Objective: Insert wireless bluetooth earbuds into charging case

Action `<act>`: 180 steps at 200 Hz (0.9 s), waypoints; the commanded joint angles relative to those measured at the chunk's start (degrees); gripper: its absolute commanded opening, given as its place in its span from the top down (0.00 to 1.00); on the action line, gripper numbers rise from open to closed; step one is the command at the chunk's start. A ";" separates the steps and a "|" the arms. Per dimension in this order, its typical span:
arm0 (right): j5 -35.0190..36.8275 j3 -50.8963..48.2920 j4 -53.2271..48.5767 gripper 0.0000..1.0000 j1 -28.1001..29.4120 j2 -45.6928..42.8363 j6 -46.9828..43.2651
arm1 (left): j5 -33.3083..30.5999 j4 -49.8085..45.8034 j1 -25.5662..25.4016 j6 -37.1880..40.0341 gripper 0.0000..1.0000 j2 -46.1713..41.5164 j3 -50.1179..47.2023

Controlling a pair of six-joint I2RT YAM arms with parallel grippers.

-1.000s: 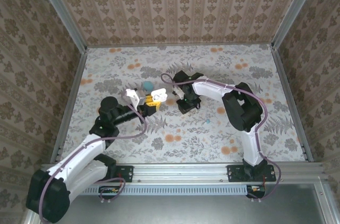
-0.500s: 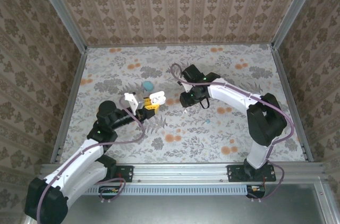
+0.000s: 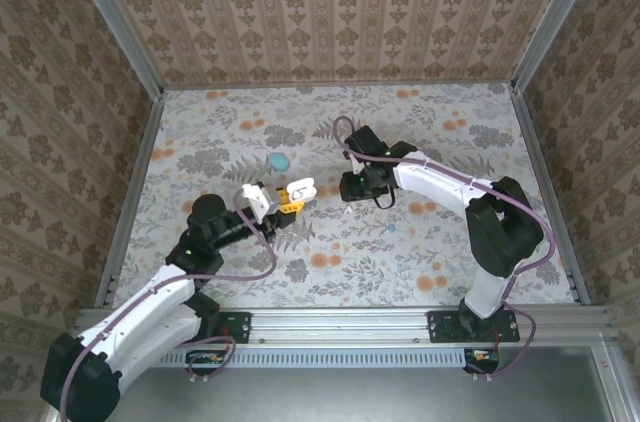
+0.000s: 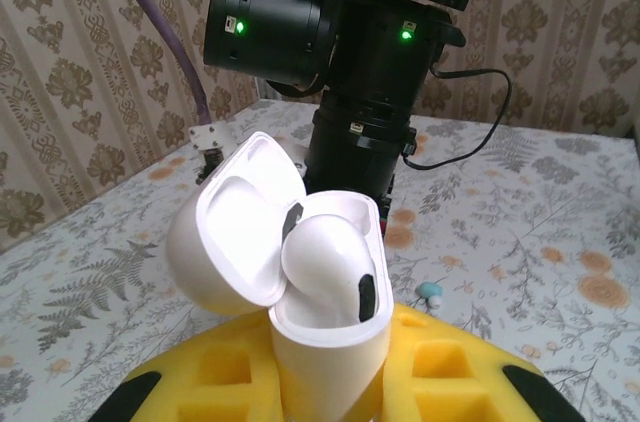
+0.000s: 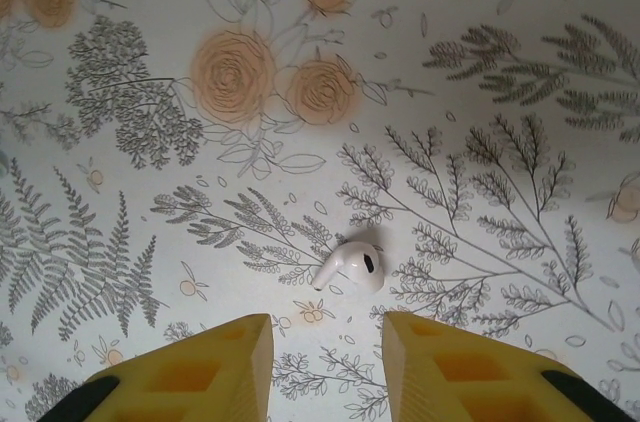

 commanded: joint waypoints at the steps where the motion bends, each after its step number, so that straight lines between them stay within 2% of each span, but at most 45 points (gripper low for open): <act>1: -0.69 -2.77 2.92 0.66 -0.31 -5.08 6.73 | -5.65 -1.57 -2.05 5.84 1.00 -1.04 -0.26; 33: -3.51 -8.14 11.31 0.69 0.49 -14.93 8.32 | -8.88 1.35 -3.75 8.31 1.00 -1.13 -1.73; 64: -6.74 -12.28 18.55 0.70 2.89 -23.46 8.10 | -9.40 7.46 -4.32 9.03 1.00 -1.04 -3.59; 92: -10.72 -14.93 23.97 0.69 3.55 -26.88 10.01 | -9.34 7.65 -5.27 12.19 1.00 -1.69 -2.49; 136: -11.18 -17.53 29.61 0.68 3.55 -31.54 11.25 | -12.57 2.42 -9.62 23.94 1.00 -3.32 1.49; 180: -11.50 -18.11 31.18 0.68 3.55 -33.70 11.06 | -13.39 3.51 -11.11 28.37 1.00 -2.81 3.16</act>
